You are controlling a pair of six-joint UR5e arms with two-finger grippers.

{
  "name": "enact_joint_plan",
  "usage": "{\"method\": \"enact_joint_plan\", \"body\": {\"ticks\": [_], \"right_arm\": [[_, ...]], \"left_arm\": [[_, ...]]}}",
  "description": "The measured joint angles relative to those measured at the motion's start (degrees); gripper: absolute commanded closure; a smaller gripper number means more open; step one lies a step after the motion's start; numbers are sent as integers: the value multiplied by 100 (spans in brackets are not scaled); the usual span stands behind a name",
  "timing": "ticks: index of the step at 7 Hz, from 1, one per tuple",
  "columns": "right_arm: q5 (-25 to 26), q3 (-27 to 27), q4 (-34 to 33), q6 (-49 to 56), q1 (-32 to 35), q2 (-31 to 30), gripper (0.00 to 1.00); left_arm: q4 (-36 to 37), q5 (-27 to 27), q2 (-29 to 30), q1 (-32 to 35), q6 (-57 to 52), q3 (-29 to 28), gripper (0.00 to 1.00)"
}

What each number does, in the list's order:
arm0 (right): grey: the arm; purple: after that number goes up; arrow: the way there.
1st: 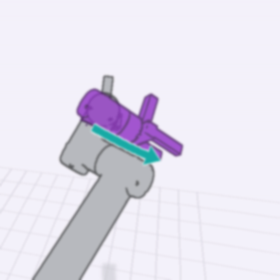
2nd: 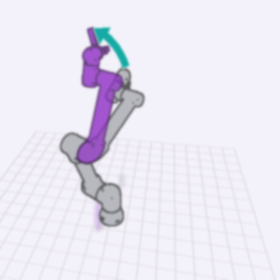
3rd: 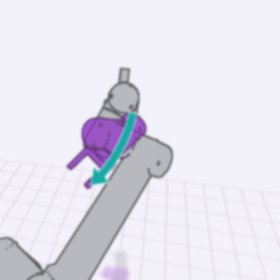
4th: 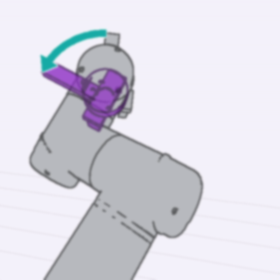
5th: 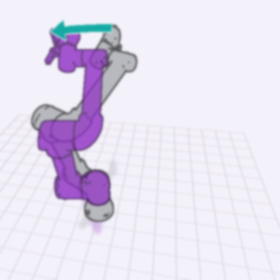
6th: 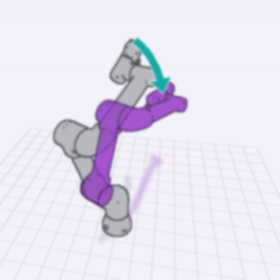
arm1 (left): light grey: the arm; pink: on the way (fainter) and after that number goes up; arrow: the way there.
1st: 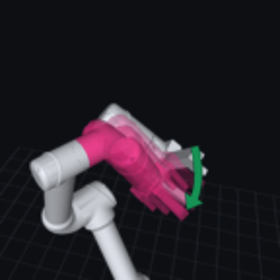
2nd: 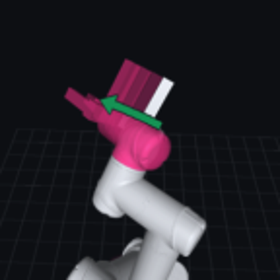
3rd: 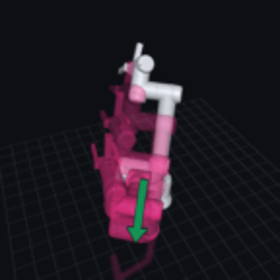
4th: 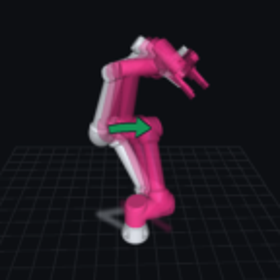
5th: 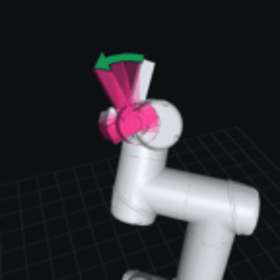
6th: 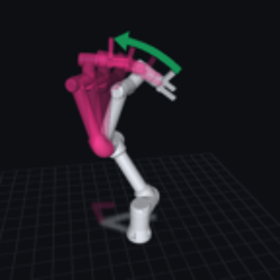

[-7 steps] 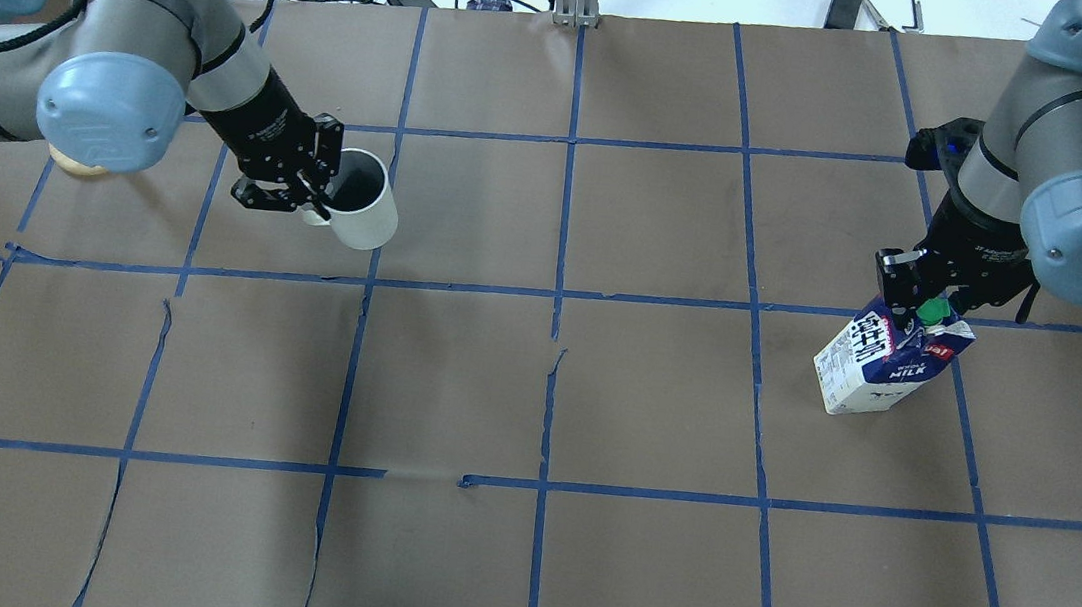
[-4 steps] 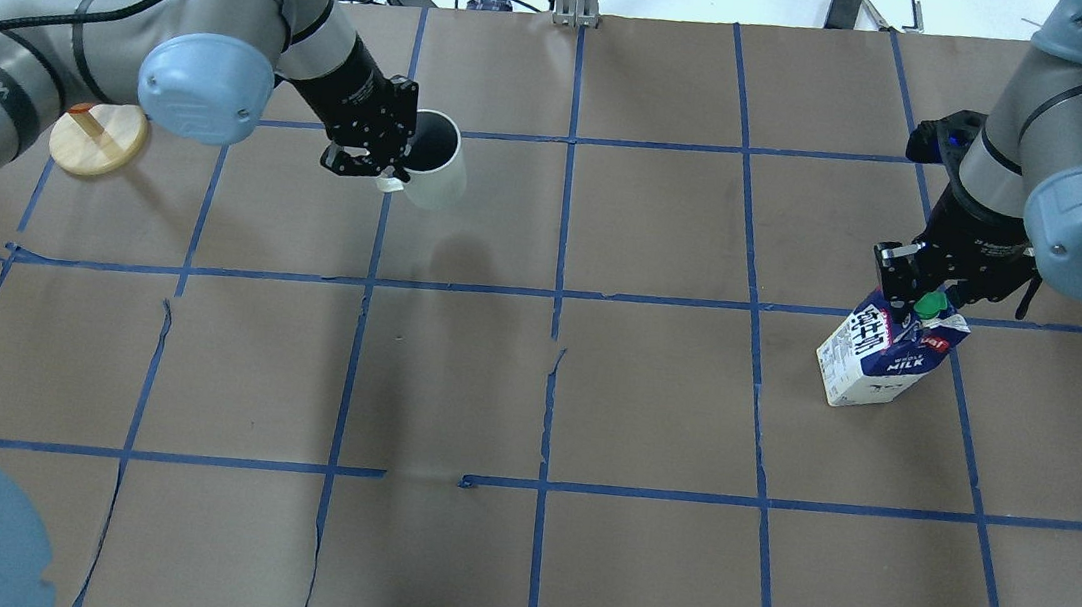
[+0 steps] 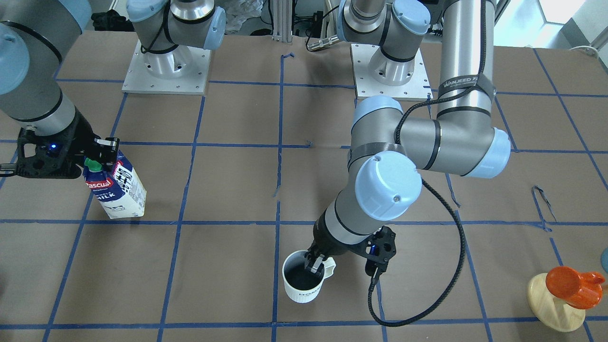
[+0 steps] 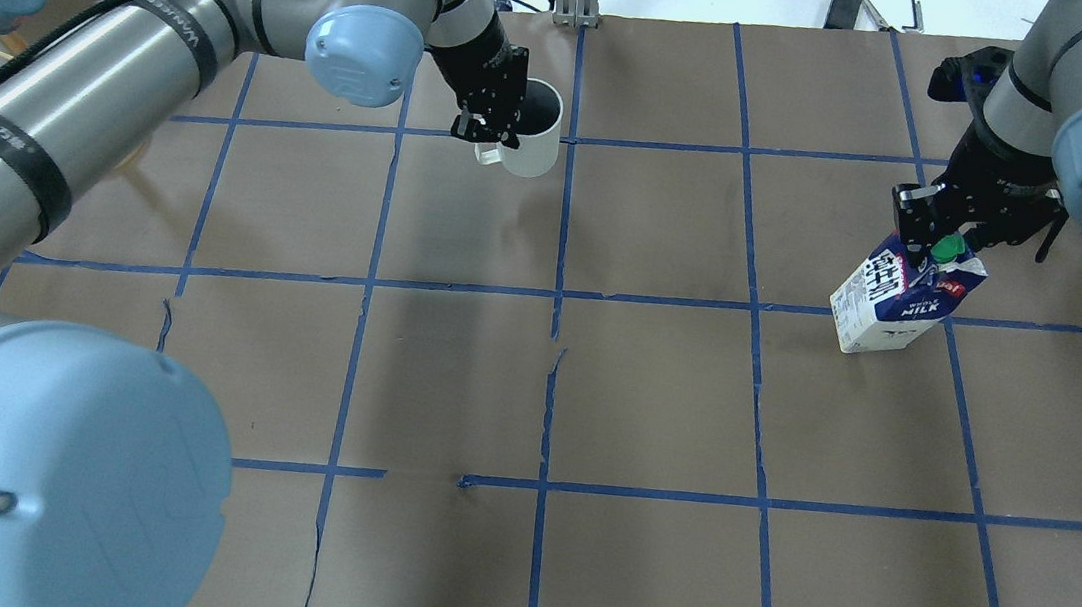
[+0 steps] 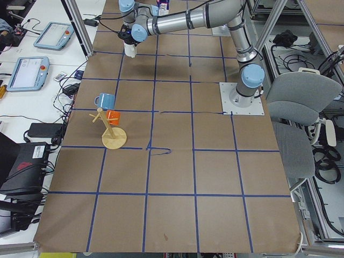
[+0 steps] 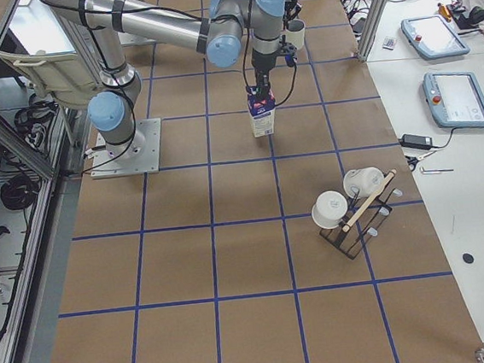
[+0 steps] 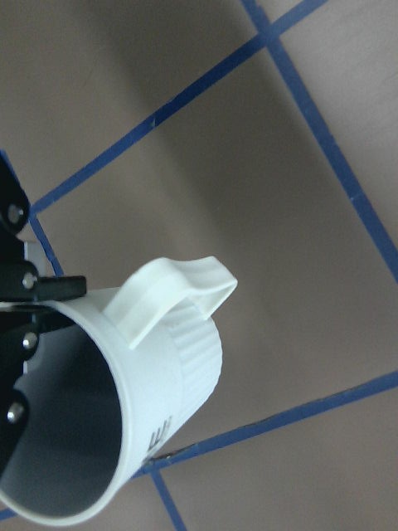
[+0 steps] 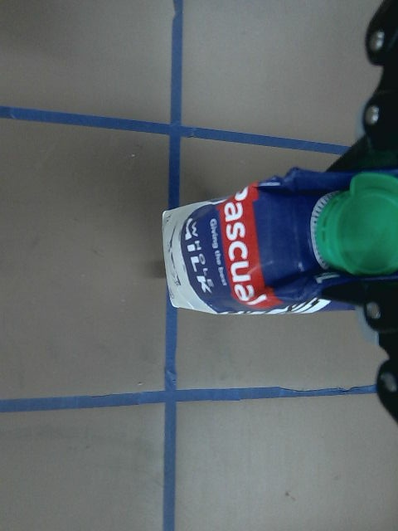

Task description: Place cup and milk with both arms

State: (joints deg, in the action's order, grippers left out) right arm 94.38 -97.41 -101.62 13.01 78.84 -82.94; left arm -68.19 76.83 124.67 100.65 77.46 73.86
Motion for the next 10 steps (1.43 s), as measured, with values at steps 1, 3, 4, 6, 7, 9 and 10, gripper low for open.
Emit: {"method": "enact_joint_plan", "body": {"ticks": [1, 3, 4, 6, 7, 9, 10], "right_arm": [[-43, 232, 65, 0, 0, 137, 71], [-79, 470, 250, -1, 0, 272, 71], [-79, 498, 285, 0, 0, 283, 71], [-83, 522, 299, -1, 1, 289, 71], [-85, 526, 302, -1, 8, 293, 70], [-119, 546, 312, -6, 36, 287, 66], [-232, 647, 327, -21, 60, 296, 66]], "left_arm": [[53, -3, 165, 132, 153, -85, 100], [157, -185, 375, 317, 276, -126, 99], [172, -265, 425, 350, 284, -119, 74], [178, -237, 437, 358, 247, -109, 77], [176, -158, 422, 354, 228, -117, 65], [174, -68, 397, 334, 232, -130, 0], [172, 26, 332, 290, 234, -159, 0]]}}
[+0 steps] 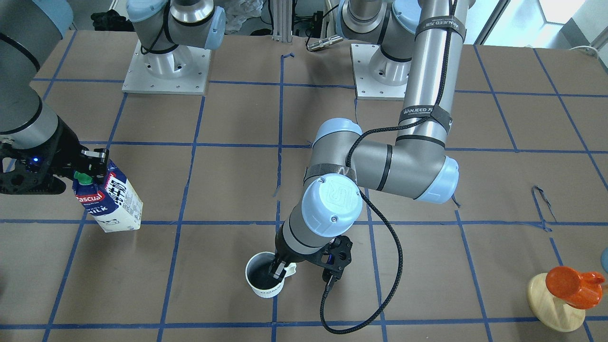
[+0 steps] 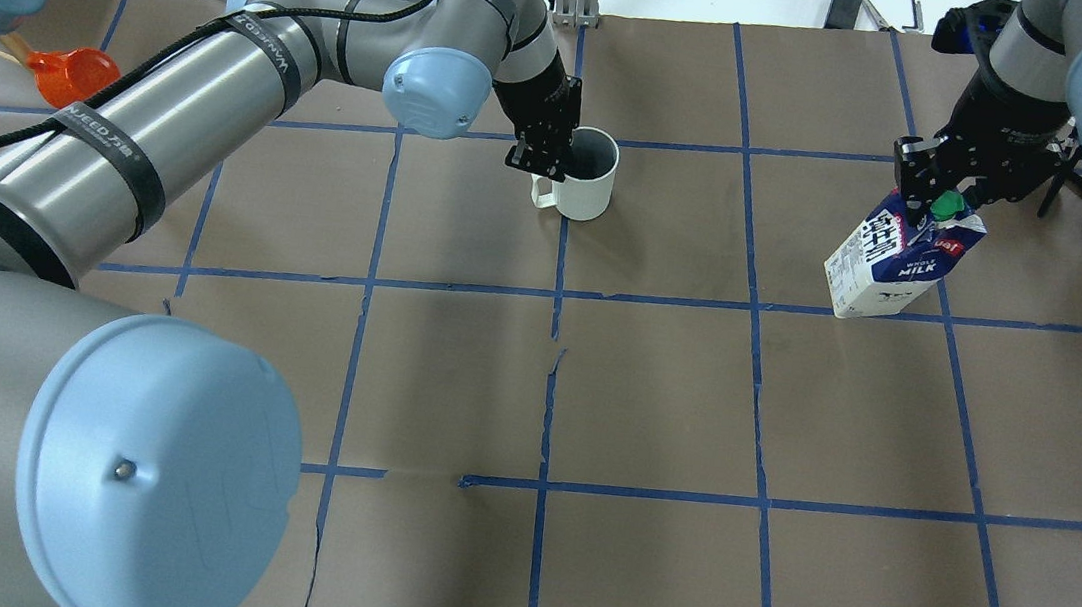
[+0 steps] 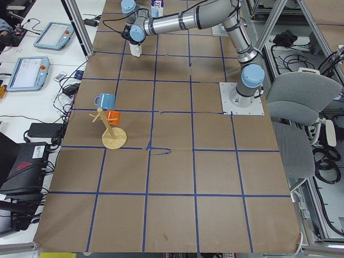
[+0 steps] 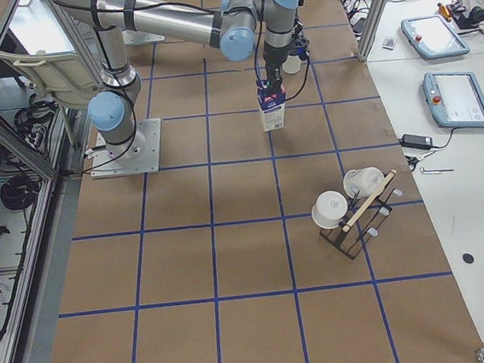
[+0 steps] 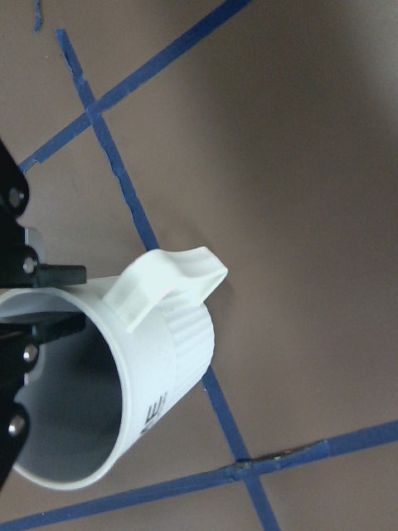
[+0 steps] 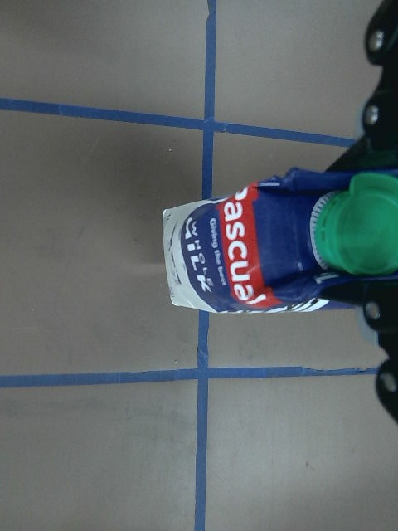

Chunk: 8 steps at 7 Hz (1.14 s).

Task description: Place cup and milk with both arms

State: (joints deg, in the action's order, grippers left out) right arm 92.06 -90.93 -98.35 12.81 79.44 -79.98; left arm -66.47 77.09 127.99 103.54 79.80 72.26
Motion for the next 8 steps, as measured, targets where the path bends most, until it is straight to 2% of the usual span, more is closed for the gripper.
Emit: {"method": "enact_joint_plan", "body": {"ticks": [2, 4, 6, 8], "right_arm": [[-230, 660, 282, -123, 143, 324, 66], [-261, 1270, 364, -727, 666, 830, 66], [-276, 1698, 216, -1466, 1177, 1330, 67], [-290, 2110, 118, -1952, 1461, 1742, 67]], "left_arm": [[-75, 131, -305, -264, -320, -159, 0], [-585, 111, -895, -546, -1325, -183, 0], [-1622, 42, -1640, -869, -3090, -42, 0], [-1941, 211, -2228, -1150, -5003, 463, 0]]}}
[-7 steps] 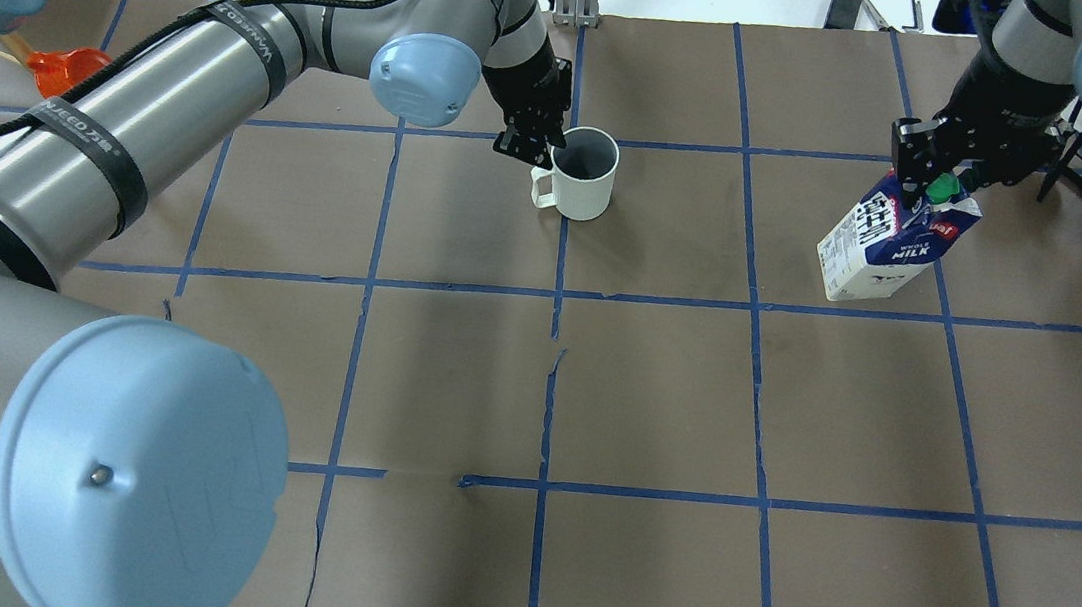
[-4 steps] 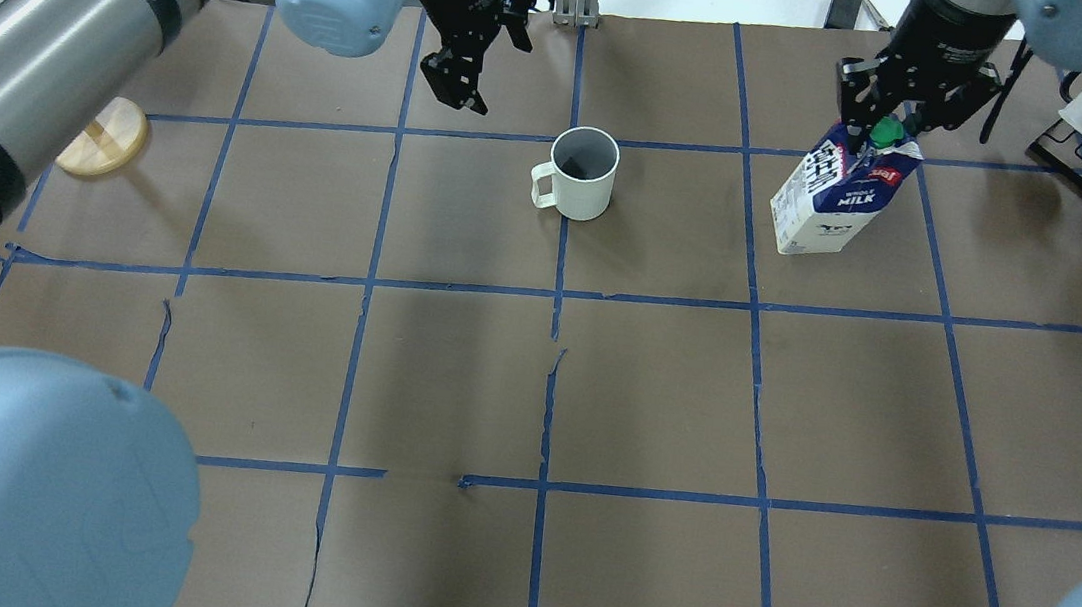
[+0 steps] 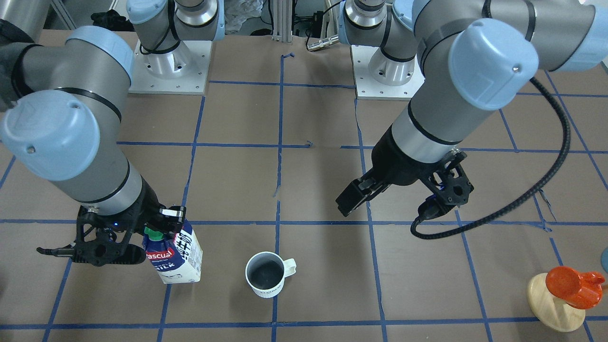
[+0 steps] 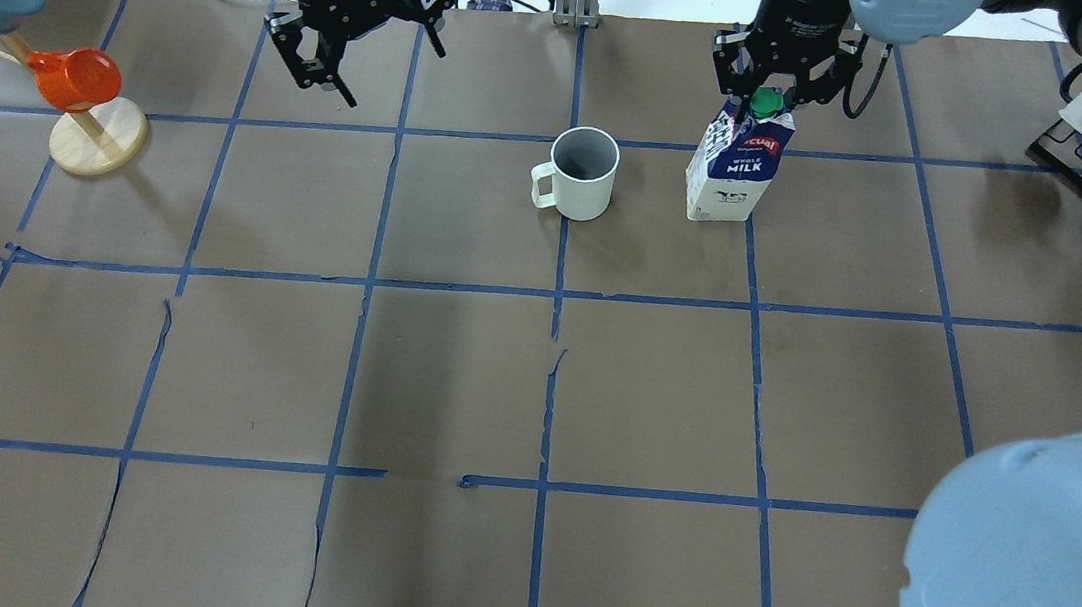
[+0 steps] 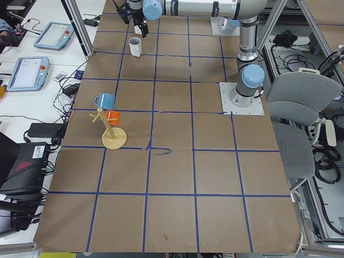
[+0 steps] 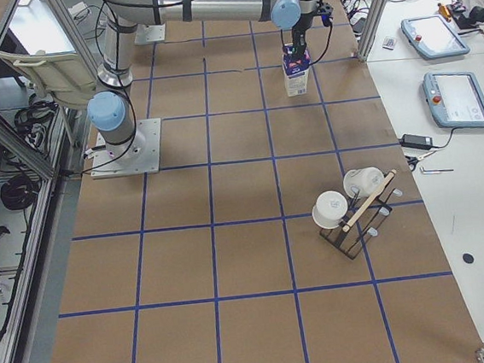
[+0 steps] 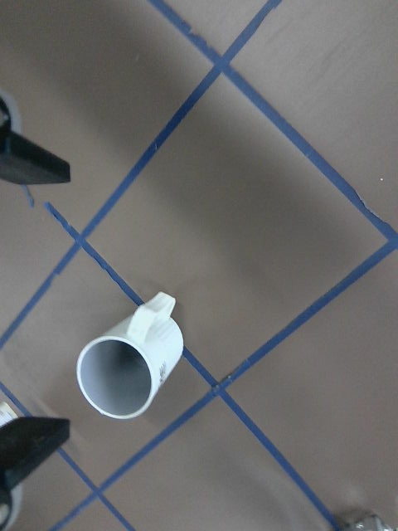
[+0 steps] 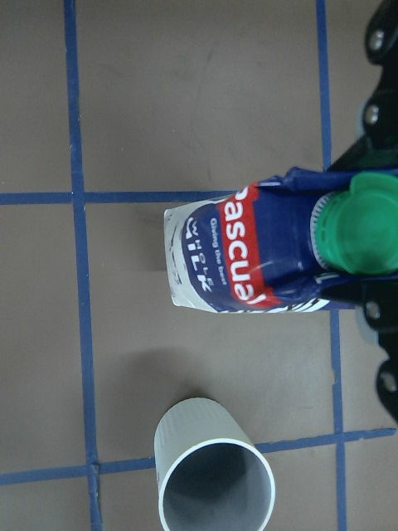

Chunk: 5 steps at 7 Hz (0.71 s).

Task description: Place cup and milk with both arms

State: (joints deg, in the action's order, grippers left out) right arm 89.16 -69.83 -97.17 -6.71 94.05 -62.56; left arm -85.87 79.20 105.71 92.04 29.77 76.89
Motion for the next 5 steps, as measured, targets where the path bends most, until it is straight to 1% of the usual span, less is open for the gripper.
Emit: {"method": "enact_joint_plan", "body": {"ticks": [2, 3, 4, 5], "right_arm": [[-166, 179, -203, -489, 233, 293, 67], [-227, 198, -267, -647, 308, 396, 67], [-256, 203, -297, -769, 352, 450, 67], [-269, 205, -331, -852, 369, 487, 67]], "left_arm": [[81, 113, -423, -208, -1175, 539, 0], [254, 263, -598, -250, -1780, 803, 0], [452, 583, -752, -270, -2235, 1039, 0], [516, 881, -875, -271, -2435, 1193, 0]]}}
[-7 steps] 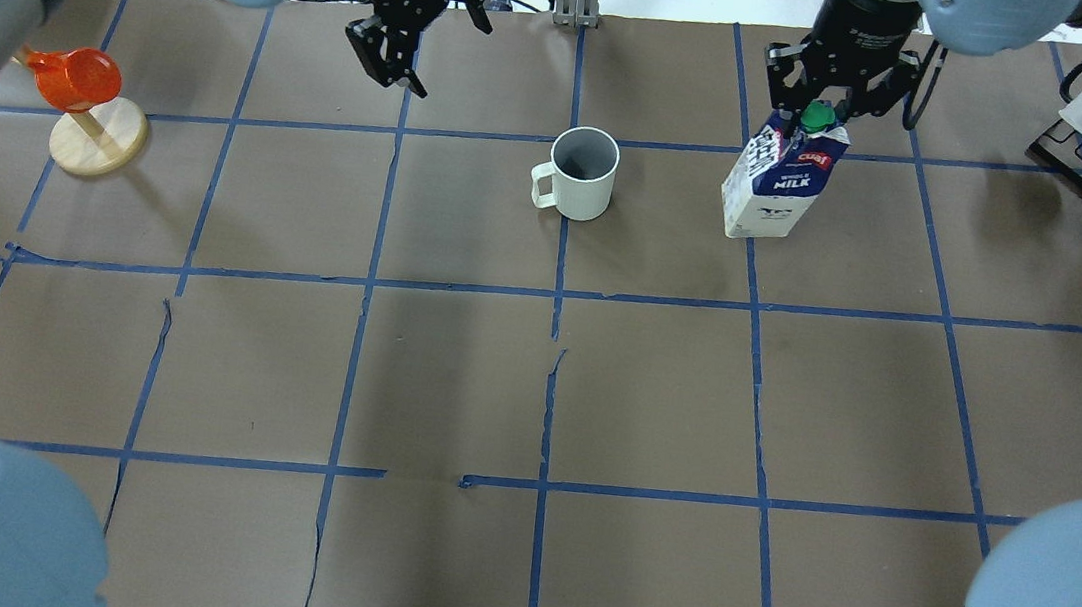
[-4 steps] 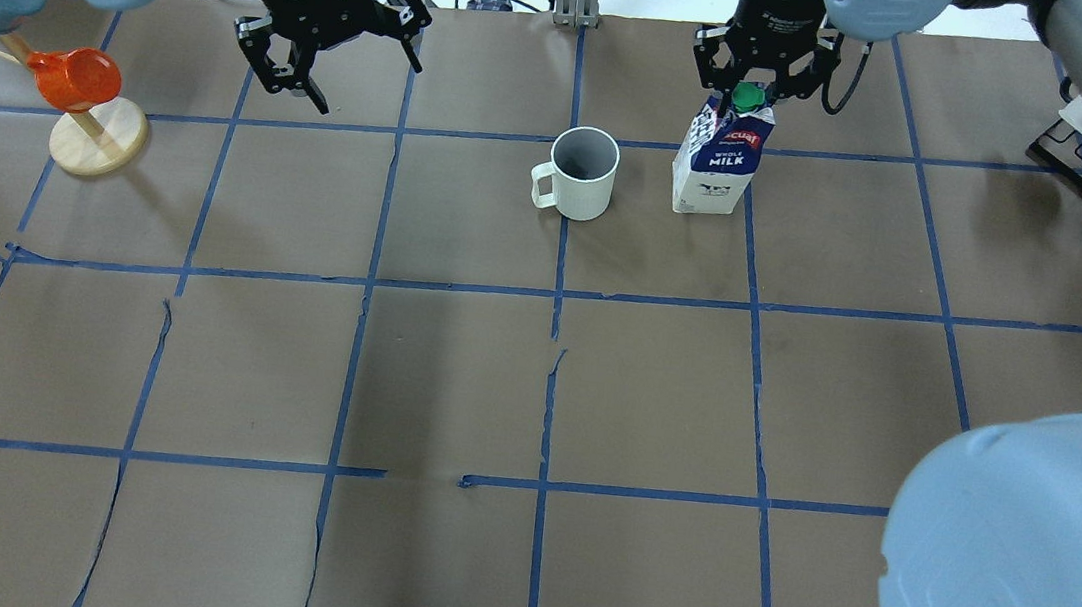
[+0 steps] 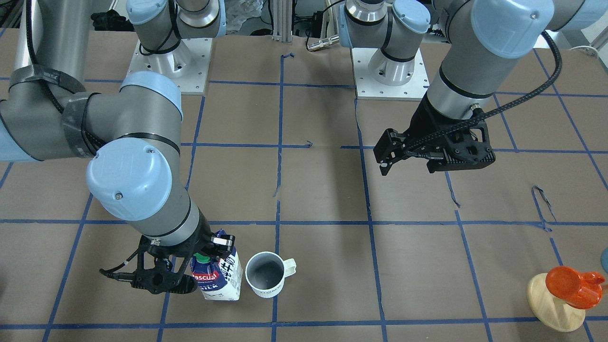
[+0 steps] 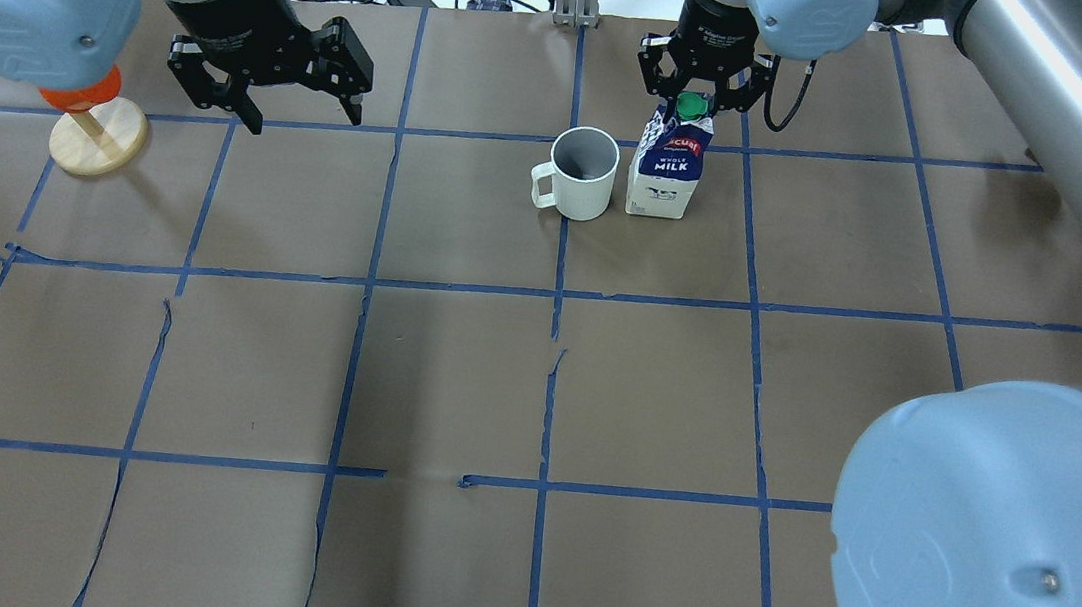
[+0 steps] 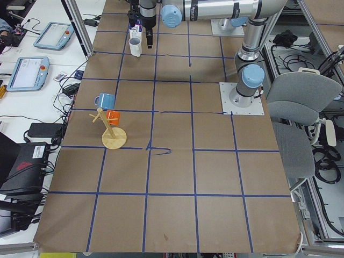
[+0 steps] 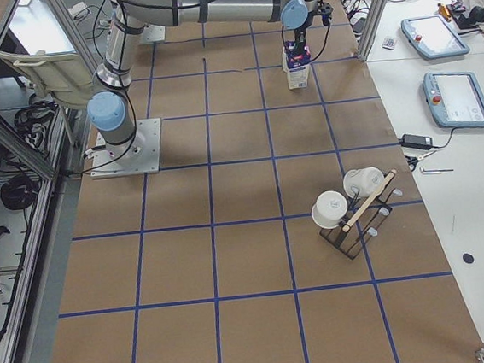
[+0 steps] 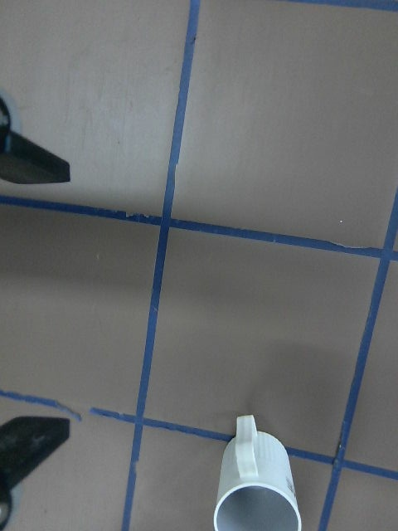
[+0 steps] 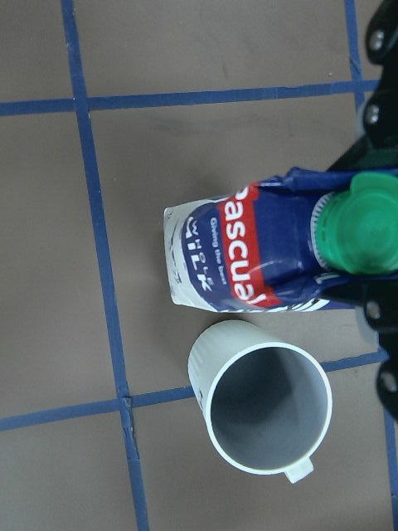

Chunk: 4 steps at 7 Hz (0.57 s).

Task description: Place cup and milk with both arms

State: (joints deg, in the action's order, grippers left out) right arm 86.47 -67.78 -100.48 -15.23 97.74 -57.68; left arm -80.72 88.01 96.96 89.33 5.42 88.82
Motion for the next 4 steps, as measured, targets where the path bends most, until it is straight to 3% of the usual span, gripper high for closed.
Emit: {"method": "enact_joint_plan", "body": {"ticks": [4], "right_arm": [[-22, 1, -169, -51, 24, 67, 66]], "left_arm": [[-139, 170, -187, 5, -101, 128, 0]]}}
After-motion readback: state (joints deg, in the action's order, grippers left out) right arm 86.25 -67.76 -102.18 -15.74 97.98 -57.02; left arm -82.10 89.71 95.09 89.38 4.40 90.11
